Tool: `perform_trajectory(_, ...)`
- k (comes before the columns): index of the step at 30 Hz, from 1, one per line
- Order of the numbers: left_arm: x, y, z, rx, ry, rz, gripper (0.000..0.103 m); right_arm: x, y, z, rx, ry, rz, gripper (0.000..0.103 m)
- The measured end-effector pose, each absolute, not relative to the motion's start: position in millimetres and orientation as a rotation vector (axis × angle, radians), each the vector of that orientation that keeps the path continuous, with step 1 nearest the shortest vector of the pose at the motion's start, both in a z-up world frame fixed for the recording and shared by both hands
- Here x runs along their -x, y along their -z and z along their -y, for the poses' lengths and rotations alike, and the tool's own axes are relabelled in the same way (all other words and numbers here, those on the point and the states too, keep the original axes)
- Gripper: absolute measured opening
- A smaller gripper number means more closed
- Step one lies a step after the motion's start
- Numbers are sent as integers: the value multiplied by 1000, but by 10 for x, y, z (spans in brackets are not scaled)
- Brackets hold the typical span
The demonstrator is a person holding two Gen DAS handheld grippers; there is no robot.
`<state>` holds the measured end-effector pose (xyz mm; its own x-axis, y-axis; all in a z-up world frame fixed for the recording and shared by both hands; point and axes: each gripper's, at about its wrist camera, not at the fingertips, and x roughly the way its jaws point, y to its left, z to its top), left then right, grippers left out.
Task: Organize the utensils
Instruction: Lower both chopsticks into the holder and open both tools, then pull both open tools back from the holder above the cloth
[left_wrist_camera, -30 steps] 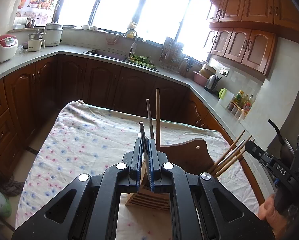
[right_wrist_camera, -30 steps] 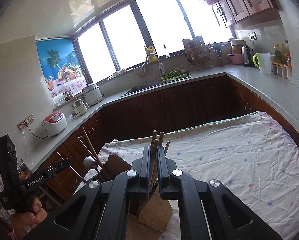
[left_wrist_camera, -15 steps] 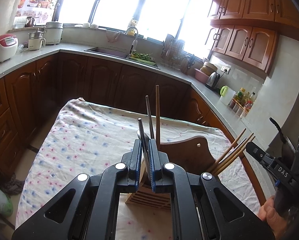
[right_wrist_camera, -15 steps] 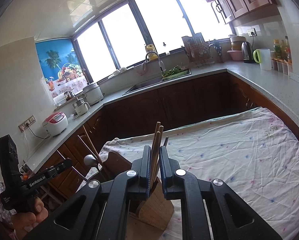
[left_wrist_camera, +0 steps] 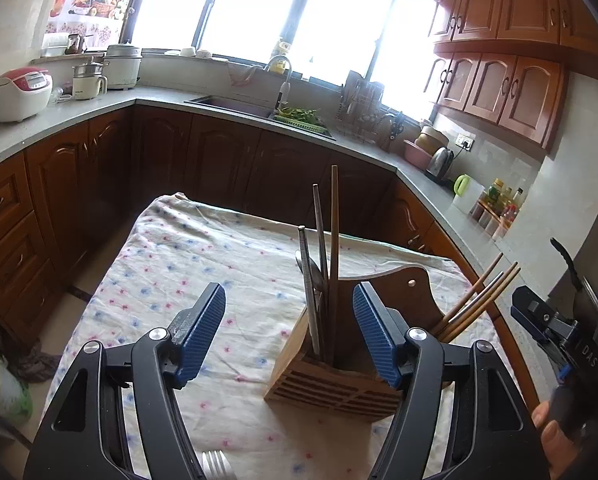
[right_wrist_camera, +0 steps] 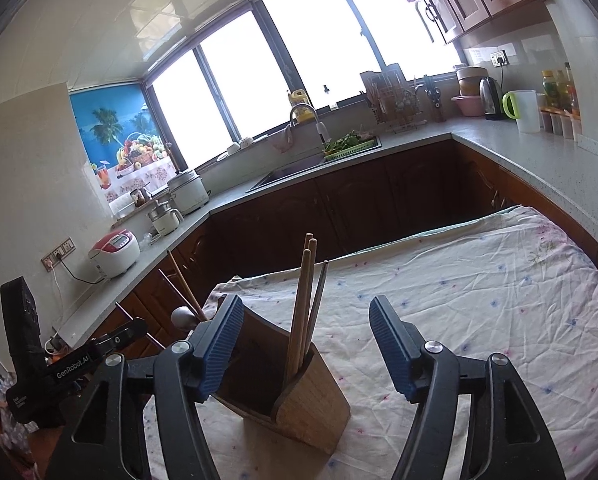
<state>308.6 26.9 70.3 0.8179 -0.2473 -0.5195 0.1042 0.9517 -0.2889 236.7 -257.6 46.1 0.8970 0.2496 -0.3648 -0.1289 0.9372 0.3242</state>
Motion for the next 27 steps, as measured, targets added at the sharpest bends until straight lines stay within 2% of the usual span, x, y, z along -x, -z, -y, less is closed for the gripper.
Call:
perform_trajectory(2, -3042, -694, -304, 253, 177, -586, 76, -2330, -456, 2587, -306, -205, -411, 80)
perform_trajectory(8, -2842, -673, -410, 269, 166, -588, 82, -2163, -491, 2569, -308, -225, -396, 89)
perform_trajectory(19, -2272, -634, -464, 266, 174, -572, 91, -1658, -445, 2477, -287, -251, -387, 94)
perform_trajectory(27, -1909, -566, -449, 264, 190, -583, 91, -1300, -298, 2473, -284, -260, -395, 95)
